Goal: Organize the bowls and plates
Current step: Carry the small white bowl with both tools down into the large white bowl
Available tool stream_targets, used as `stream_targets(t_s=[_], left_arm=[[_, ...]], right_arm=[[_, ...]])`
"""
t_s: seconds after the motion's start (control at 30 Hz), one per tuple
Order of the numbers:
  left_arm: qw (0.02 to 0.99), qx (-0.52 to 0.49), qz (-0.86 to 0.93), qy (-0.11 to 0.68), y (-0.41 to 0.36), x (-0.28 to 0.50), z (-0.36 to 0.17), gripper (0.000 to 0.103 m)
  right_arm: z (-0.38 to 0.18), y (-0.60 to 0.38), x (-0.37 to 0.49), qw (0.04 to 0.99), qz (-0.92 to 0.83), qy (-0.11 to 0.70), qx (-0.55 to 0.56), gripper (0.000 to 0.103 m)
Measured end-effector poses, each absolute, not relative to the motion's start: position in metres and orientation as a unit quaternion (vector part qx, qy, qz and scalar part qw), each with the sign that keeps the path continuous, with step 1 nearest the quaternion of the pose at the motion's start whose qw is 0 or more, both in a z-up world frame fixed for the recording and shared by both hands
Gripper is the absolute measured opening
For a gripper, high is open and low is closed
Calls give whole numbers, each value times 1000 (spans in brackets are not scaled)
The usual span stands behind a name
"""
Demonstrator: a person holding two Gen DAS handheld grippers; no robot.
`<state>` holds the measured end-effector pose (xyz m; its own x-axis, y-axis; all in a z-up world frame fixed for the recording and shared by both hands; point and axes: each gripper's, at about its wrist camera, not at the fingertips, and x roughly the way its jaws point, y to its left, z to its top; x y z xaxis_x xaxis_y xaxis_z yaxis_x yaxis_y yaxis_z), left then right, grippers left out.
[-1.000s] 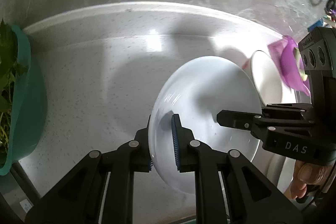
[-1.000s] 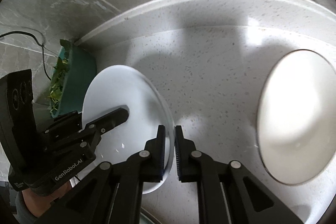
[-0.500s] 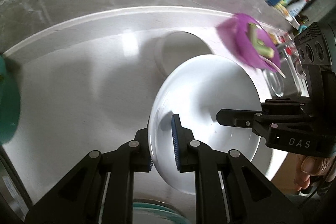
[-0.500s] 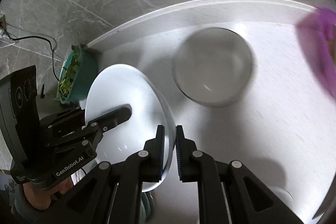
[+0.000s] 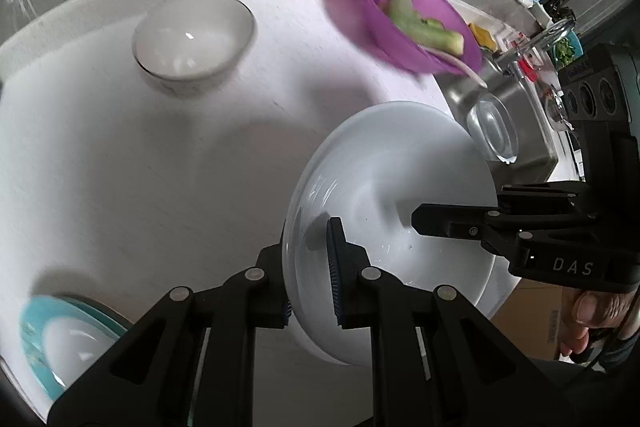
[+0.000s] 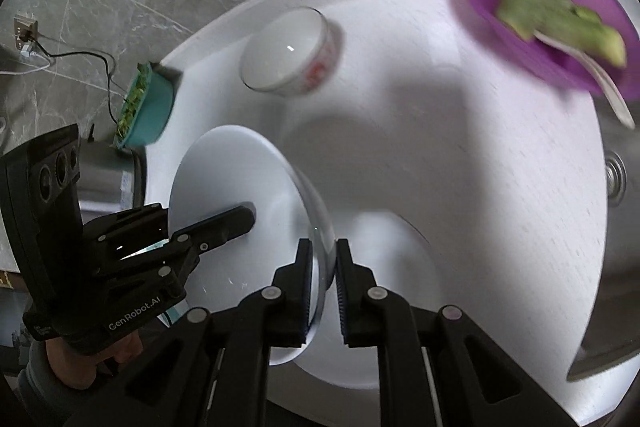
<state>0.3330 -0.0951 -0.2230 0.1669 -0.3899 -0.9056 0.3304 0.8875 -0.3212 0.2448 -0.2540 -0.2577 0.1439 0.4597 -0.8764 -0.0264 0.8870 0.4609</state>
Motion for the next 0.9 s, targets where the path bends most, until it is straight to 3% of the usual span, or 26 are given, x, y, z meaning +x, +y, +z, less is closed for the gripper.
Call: stream_targets(t_s=[0.4,0.9], left_arm=[[778,-9,-198,597,-120,282,-256,13],[768,8,-188,613,-131,277,-304,17]], right_arm=[[-293,-269,214,717,179,654,164,13],[-322,-250,212,706,166,675,134,13]])
